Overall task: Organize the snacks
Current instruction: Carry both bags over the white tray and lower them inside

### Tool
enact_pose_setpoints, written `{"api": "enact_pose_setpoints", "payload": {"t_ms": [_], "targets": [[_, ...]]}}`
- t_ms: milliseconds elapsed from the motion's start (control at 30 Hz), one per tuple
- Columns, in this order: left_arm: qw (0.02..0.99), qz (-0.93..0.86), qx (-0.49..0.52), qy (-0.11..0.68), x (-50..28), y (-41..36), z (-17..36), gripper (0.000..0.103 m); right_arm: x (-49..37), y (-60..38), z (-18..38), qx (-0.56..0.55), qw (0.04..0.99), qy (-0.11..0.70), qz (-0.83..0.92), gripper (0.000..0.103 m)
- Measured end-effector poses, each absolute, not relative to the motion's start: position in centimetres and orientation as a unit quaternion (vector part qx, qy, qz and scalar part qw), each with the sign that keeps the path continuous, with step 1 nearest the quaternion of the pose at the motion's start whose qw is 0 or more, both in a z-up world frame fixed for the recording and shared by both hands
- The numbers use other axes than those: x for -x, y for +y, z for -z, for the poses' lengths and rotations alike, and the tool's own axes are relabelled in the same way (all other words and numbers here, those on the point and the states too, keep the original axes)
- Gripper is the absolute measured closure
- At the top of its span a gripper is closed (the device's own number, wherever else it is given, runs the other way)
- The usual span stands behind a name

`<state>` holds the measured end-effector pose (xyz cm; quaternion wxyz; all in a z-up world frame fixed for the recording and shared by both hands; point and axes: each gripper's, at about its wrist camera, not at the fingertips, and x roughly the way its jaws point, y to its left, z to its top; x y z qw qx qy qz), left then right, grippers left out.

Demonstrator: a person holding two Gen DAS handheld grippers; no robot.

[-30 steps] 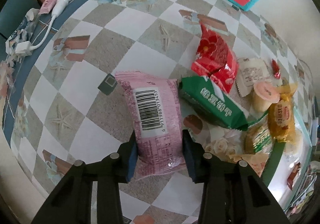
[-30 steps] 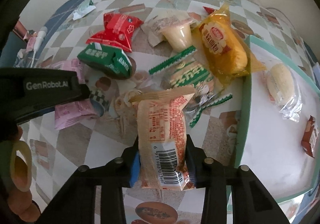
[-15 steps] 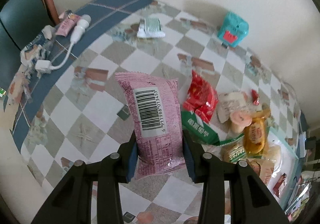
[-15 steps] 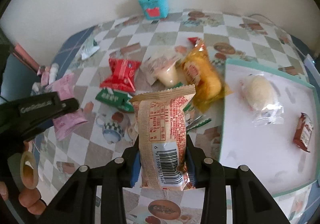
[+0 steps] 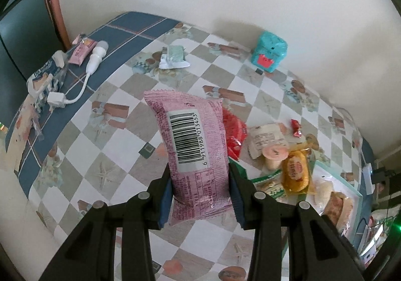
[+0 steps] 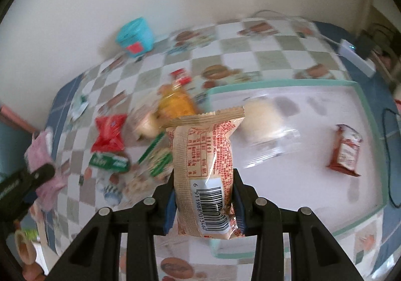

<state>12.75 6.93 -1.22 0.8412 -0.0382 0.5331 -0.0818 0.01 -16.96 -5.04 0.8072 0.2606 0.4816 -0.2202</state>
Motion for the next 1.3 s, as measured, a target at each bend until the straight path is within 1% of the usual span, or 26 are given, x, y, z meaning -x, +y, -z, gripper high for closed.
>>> {"api": "enact_pose_setpoints", "payload": {"t_ms": [200,367,767,1000,1200,1300], "targets": [[0.843,0.114,0.038,0.523,-11.6,5.3,-0.1,0.061,2.4,-20.8,4.3,-0.293,0.795,0.461,0.264,0.063],[0.832,0.164,0.024,0.529,-10.2,2.1,-0.3,0.061,4.9,-24.2,4.0,-0.316,0.778,0.443,0.315,0.063],[0.789,0.282,-0.063,0.542,-4.4,-7.4,0.4,0.061,12.5,-31.5,6.5,-0.368,0.699,0.427,0.440,0.063],[0.762,0.294,-0.117,0.565,-3.2,-11.1,3.7,0.061,15.0,-33.5,9.0,-0.403,0.652,0.443,0.465,0.063],[0.726,0.306,-0.128,0.602,-2.7,-12.8,6.5,0.061,15.2,-33.8,10.7,-0.410,0.634,0.460,0.468,0.063],[0.719,0.308,-0.138,0.608,-2.3,-13.4,7.3,0.061,15.1,-33.9,11.1,-0.412,0.631,0.464,0.466,0.062]]}}
